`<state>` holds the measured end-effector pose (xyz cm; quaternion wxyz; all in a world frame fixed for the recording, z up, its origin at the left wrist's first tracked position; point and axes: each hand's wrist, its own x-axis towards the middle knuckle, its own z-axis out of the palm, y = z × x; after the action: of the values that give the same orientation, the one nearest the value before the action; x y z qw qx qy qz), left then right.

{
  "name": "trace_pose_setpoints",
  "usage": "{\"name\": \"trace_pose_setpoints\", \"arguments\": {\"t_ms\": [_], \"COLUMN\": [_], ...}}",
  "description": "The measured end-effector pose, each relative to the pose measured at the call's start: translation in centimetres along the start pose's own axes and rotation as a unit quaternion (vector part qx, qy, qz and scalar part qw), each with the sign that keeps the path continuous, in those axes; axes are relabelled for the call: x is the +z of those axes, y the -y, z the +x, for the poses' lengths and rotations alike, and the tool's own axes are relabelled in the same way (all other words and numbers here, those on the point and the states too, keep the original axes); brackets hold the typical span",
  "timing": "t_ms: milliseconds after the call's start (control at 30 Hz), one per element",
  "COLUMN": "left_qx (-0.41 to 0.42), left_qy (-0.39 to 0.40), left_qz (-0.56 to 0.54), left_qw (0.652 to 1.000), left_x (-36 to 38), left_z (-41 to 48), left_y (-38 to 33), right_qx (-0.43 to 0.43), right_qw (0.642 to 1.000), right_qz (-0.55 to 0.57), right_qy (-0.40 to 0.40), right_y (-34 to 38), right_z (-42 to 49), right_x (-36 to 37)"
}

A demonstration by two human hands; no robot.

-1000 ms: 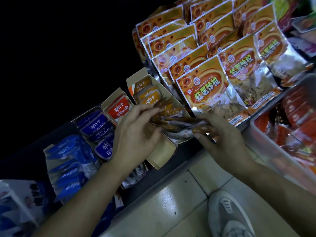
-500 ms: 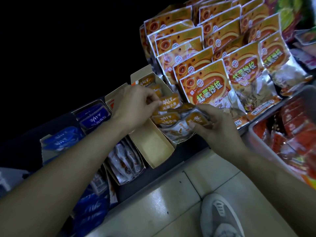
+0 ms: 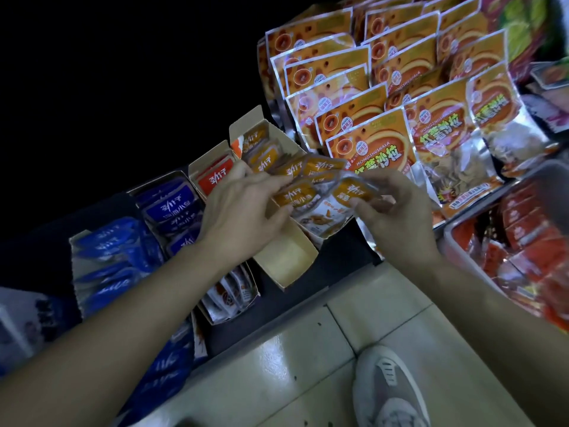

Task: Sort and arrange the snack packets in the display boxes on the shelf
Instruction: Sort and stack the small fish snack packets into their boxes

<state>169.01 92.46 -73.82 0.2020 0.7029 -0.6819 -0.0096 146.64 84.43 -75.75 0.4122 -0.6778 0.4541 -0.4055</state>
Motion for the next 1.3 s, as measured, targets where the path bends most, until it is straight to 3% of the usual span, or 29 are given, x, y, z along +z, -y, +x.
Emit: {"name": "trace_pose_setpoints", "arguments": {"t_ms": [167,267,333,467,567,633,700,800,1300], "left_qx": [-0.045,-0.078,-0.069,-0.055,-0.074,-0.082,-0.079,-0.051,0.024], "left_qy": [-0.057,-0.065,-0.037,0.050,0.080,0.025,-0.031,-0.006,0.120], "left_qz": [-0.031,-0.196,-0.294,-0.364,-0.418,-0.344,-0.164,-0.021,-0.074], "left_qw": [0.997,0.975,0.952,0.928,0.902,0.935,0.983,0.998,0.990], "left_x": [0.0,-0.6,-1.0,-0.8,-0.6,-0.4,0.0,0.6,-1.1], "left_z": [0.9,1.2,1.4,1.1,0.4,0.0,-0.1,0.0,-2.0], "left_y": [0.0,-0.7,-1.7,-2.7,-2.6,-2.0,-1.1,-0.7,-1.0], "right_qx": [-0.028,-0.183,-0.236,-0.146,-0.164,-0.148,-0.108,-0.074,0.004], "right_qw": [0.999,0.972,0.953,0.982,0.975,0.976,0.980,0.977,0.965], "right_qz": [0.001,-0.127,-0.170,-0.087,-0.109,-0.116,-0.107,-0.099,-0.036], "right_qy": [0.030,0.077,0.084,0.083,0.100,0.110,0.125,0.174,0.258], "right_y": [0.2,0.6,0.7,0.9,0.4,0.0,-0.3,-0.6,1.1], "right_z": [0.0,0.5,0.6,-0.1,-0.6,-0.9,-1.2,-1.5,-6.2], "right_x": [-1.0,-1.6,-1.3,-0.5,-0.8,-1.2,-1.4,-1.6,-2.1]}}
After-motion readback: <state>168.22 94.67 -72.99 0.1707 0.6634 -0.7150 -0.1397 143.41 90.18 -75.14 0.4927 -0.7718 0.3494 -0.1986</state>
